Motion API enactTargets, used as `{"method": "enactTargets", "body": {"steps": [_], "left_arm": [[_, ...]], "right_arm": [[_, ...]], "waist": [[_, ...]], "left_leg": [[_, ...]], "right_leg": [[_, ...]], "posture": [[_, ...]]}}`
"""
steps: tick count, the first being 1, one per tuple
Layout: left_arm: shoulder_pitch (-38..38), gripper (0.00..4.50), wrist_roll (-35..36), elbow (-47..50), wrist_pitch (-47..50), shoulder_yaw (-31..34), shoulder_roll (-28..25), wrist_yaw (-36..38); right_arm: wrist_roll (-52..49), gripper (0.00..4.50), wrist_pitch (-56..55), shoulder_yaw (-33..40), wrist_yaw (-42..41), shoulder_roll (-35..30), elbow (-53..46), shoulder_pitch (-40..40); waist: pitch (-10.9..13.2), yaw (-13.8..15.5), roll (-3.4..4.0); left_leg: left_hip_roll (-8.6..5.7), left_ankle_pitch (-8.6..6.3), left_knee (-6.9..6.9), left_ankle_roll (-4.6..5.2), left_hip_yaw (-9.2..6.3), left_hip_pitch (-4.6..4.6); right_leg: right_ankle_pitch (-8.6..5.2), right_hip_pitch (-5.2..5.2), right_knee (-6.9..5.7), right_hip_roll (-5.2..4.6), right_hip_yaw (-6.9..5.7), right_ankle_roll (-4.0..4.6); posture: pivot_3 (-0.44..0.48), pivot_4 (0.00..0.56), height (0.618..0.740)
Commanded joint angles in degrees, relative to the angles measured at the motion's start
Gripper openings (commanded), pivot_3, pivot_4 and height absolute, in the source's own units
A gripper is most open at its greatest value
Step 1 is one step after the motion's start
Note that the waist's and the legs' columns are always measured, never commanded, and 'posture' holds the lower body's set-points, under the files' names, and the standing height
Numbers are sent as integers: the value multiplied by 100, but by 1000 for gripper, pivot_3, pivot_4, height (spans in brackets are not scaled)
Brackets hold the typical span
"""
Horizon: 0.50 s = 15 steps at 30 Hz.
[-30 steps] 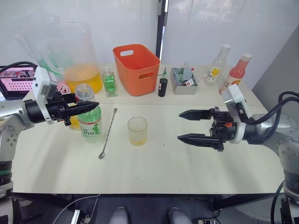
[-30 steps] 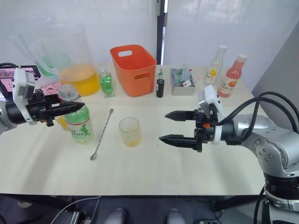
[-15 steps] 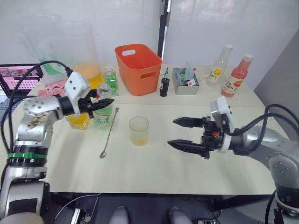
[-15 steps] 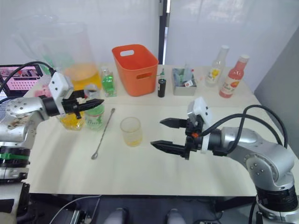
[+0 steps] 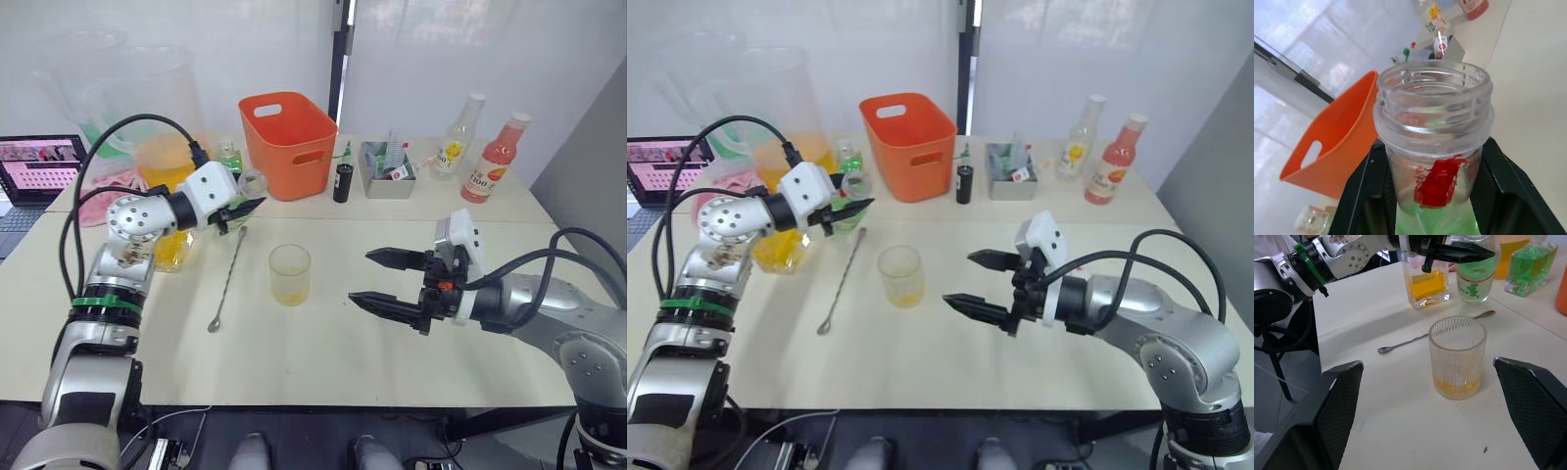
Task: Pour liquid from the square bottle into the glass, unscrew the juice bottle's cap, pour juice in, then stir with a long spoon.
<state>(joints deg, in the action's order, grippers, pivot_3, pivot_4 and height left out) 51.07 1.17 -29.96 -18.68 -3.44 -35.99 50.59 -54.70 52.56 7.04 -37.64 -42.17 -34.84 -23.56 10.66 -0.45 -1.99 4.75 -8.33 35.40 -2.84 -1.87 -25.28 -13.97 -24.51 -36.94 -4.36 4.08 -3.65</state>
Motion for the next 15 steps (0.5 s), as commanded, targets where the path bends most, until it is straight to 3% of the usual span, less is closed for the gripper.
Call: {"method": "enactTargets", "body": {"steps": [1,9,15], "left_arm": [[204,1399,-238,-83,-640,72,-10,-386],[108,1399,-1322,-510,-1769,-124,-40,-1591],[32,1399,-1651,-664,-2286,-316,-109,-1837]], "right_arm": [[-81,4500,-14,81,102,-55,-223,19],[143,4500,-126,69,221,-134,-212,46],[236,4500,-165,65,156,-154,-176,57]], "waist": [[0,-4,0],[0,-18,0],[0,-17,0]], "left_leg": [[0,0,0,0,0,0],[0,0,1,0,-2,2],[0,0,2,0,-2,2]], "right_leg": [[0,0,-1,0,0,0],[1,0,-6,2,0,0],[1,0,-6,1,-1,-1]], "posture": [[0,150,703],[0,150,703],[0,150,703]]}}
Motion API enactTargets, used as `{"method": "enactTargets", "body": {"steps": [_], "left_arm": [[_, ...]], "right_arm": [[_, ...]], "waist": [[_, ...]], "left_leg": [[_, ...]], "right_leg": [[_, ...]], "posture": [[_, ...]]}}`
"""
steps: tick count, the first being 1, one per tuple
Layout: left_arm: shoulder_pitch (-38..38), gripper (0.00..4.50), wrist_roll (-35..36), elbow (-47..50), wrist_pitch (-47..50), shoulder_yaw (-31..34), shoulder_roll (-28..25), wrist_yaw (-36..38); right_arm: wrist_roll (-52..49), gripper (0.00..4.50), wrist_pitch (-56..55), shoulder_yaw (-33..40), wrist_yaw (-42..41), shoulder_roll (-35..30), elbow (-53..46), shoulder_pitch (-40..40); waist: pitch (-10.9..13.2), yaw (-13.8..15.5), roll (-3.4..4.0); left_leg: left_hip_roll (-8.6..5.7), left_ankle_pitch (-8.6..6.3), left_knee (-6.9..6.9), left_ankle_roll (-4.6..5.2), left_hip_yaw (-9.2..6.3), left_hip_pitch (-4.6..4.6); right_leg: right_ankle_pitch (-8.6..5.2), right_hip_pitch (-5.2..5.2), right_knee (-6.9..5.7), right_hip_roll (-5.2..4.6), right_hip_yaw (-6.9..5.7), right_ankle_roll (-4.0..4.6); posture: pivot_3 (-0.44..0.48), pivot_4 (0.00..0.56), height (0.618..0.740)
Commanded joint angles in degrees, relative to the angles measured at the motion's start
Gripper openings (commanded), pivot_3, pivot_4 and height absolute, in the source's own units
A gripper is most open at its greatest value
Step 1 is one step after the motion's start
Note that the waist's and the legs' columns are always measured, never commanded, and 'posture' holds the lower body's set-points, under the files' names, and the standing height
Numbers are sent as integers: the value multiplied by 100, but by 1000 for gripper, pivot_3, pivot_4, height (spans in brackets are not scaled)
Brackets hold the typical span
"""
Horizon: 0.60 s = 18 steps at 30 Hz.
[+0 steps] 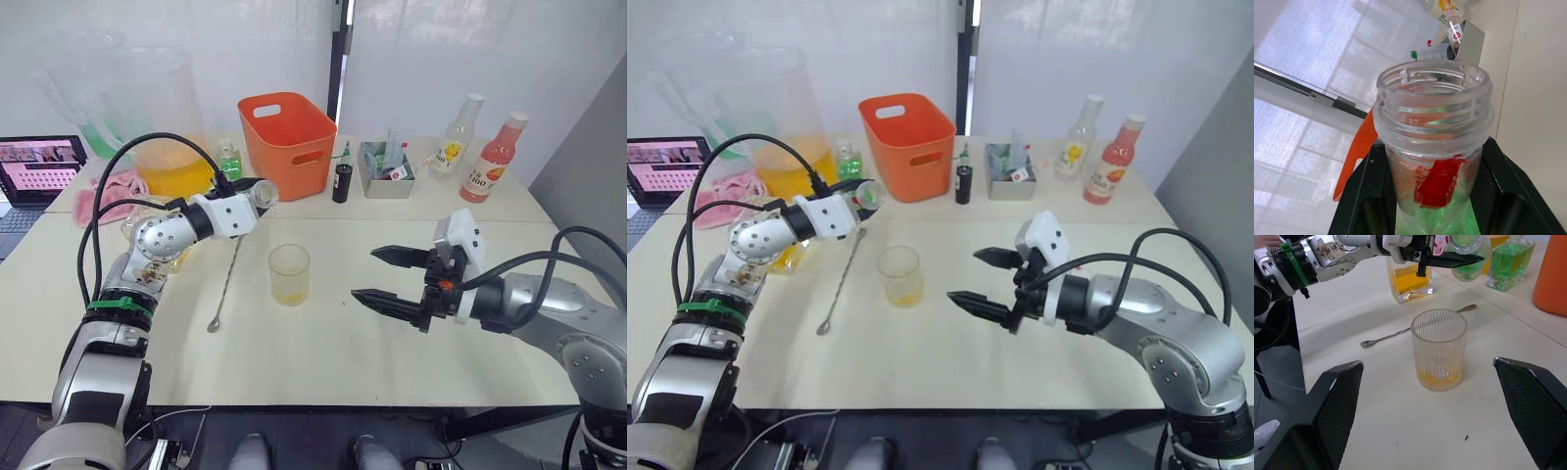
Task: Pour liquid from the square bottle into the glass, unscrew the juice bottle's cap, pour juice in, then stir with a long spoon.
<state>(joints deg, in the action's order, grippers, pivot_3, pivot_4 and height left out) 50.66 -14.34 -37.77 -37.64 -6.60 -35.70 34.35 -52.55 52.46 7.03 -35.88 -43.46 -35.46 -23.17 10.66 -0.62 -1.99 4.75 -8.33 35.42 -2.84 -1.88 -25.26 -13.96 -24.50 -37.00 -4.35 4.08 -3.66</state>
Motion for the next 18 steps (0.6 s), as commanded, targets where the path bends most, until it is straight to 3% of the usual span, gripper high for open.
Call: {"method": "enactTargets", "body": {"steps": [1,18], "left_arm": [[64,1399,-137,96,-458,-29,-157,-229],[137,1399,-1382,-55,-1381,-412,-461,-1390]], "right_arm": [[26,4500,-158,68,-25,-18,-115,19],[251,4500,-240,76,-5,53,-24,-58]], "waist": [[0,0,0],[0,4,0]], "left_leg": [[0,0,0,0,0,0],[0,0,1,-1,0,0]], "right_leg": [[0,0,0,0,0,0],[1,0,-3,-1,0,0]], "posture": [[0,150,703],[0,150,703]]}}
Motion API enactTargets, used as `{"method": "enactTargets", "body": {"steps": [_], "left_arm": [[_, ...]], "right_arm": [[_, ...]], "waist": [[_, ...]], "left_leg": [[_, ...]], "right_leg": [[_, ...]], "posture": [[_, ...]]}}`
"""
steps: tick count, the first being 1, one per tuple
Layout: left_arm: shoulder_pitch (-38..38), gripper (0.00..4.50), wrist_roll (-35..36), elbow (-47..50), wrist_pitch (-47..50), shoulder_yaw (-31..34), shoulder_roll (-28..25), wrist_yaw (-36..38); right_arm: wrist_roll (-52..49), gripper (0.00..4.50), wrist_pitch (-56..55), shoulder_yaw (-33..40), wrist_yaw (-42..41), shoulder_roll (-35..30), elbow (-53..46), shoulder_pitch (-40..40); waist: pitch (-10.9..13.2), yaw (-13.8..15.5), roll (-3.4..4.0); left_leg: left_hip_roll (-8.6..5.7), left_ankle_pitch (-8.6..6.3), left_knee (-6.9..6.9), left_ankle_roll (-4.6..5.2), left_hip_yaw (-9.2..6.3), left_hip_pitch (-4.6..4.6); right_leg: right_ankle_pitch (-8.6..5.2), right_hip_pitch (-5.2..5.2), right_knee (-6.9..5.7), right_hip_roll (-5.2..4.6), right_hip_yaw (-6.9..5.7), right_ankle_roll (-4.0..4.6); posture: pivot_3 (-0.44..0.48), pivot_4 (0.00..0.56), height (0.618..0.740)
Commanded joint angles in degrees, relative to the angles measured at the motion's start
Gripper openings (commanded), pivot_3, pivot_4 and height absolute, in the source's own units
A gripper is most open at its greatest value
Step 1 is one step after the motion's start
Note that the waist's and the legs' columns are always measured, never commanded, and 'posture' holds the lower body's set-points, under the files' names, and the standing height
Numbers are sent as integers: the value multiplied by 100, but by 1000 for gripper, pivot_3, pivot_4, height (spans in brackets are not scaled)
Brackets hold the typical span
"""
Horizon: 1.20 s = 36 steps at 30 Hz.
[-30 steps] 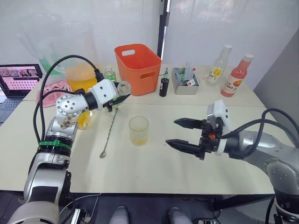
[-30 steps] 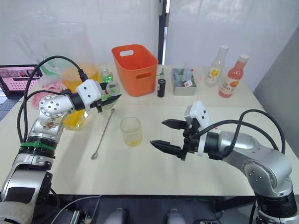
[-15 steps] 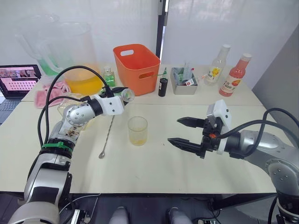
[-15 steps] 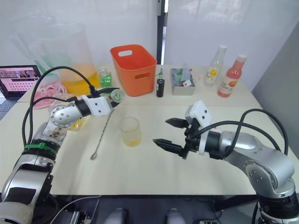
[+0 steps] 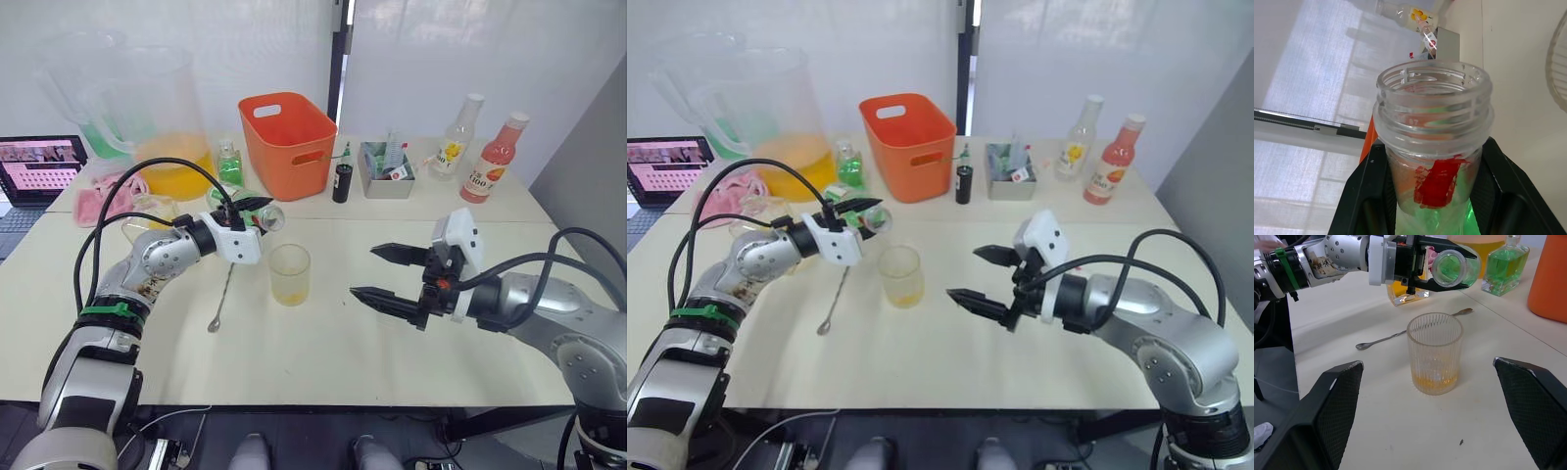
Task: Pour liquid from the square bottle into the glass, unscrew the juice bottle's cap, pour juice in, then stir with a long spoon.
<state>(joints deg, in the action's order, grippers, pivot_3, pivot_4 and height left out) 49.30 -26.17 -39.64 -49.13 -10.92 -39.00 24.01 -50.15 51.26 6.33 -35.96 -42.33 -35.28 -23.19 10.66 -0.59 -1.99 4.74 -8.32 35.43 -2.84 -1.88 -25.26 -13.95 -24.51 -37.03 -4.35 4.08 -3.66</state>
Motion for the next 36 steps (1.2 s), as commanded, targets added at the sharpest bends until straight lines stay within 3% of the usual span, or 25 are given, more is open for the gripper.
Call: {"method": "enactTargets", "body": {"steps": [1,20,36], "left_arm": [[291,1399,-273,118,-282,-6,-148,-433],[456,1399,-1054,-143,-597,-335,-271,-1381],[536,1399,-1282,-156,-641,-522,-315,-1719]], "right_arm": [[17,4500,-122,150,-4,-66,-36,-66],[203,4500,-224,174,-19,-55,4,-67],[238,4500,-242,171,-19,-43,15,-60]], "waist": [[0,1,0],[0,4,0],[0,8,0]], "left_leg": [[0,0,0,0,0,0],[0,0,1,0,0,0],[0,0,2,-1,0,1]], "right_leg": [[0,0,0,0,0,0],[0,0,-3,0,0,0],[1,0,-5,0,0,1]], "posture": [[0,150,703],[0,150,703],[0,150,703]]}}
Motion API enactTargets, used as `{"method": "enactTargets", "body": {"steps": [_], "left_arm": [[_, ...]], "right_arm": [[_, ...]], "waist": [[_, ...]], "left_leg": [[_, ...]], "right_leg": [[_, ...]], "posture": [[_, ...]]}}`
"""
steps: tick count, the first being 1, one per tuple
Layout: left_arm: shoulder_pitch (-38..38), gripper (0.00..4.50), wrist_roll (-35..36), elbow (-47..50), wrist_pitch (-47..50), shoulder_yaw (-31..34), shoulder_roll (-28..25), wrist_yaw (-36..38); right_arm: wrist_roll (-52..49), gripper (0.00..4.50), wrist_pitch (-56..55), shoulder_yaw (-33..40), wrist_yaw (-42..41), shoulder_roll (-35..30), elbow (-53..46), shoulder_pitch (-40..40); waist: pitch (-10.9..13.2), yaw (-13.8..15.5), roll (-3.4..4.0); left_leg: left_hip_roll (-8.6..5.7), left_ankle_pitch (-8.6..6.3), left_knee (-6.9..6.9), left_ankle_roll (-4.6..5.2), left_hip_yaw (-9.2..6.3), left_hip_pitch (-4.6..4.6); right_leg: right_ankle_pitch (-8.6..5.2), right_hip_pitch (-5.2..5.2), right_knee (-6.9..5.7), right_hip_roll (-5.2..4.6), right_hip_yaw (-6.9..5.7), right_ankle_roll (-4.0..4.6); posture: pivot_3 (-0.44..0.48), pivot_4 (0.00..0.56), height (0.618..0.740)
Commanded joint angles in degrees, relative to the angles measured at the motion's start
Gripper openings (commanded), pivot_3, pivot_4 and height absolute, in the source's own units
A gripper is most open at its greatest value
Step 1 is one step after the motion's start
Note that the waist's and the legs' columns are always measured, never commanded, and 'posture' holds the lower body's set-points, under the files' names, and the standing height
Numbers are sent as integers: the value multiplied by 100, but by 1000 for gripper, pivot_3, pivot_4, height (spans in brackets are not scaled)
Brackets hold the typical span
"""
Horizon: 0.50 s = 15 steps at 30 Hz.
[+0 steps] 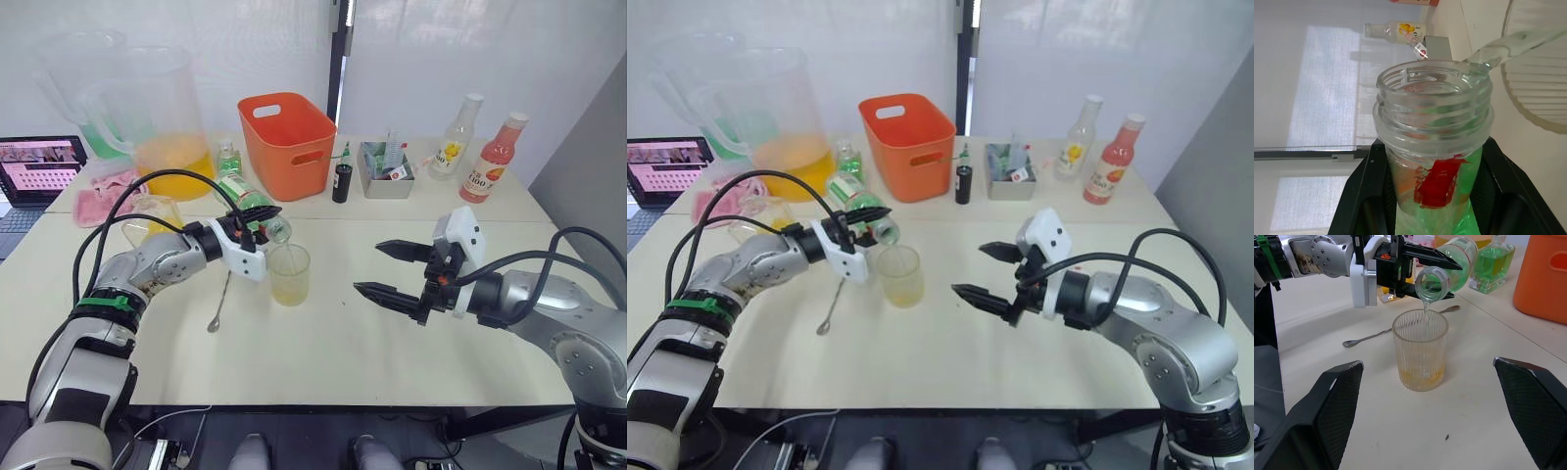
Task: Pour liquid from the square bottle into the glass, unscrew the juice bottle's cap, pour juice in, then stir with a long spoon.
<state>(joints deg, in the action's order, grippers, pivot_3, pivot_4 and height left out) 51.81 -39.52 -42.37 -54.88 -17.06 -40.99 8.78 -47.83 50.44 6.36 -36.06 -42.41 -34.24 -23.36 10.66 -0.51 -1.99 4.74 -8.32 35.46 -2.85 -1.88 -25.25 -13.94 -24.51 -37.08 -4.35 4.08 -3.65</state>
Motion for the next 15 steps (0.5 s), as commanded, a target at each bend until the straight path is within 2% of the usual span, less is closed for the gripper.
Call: {"method": "enactTargets", "body": {"steps": [1,15], "left_arm": [[280,1399,59,121,-65,92,-119,-196],[253,1399,34,179,-106,70,-148,-210]], "right_arm": [[-2,4500,-156,172,-4,-31,-94,-42],[1,4500,-163,175,-14,-35,-87,-52]], "waist": [[0,0,0],[0,0,0]], "left_leg": [[0,0,0,0,0,0],[0,0,2,0,0,0]], "right_leg": [[0,0,0,0,0,0],[2,0,-1,0,0,3]], "posture": [[0,150,703],[0,150,703]]}}
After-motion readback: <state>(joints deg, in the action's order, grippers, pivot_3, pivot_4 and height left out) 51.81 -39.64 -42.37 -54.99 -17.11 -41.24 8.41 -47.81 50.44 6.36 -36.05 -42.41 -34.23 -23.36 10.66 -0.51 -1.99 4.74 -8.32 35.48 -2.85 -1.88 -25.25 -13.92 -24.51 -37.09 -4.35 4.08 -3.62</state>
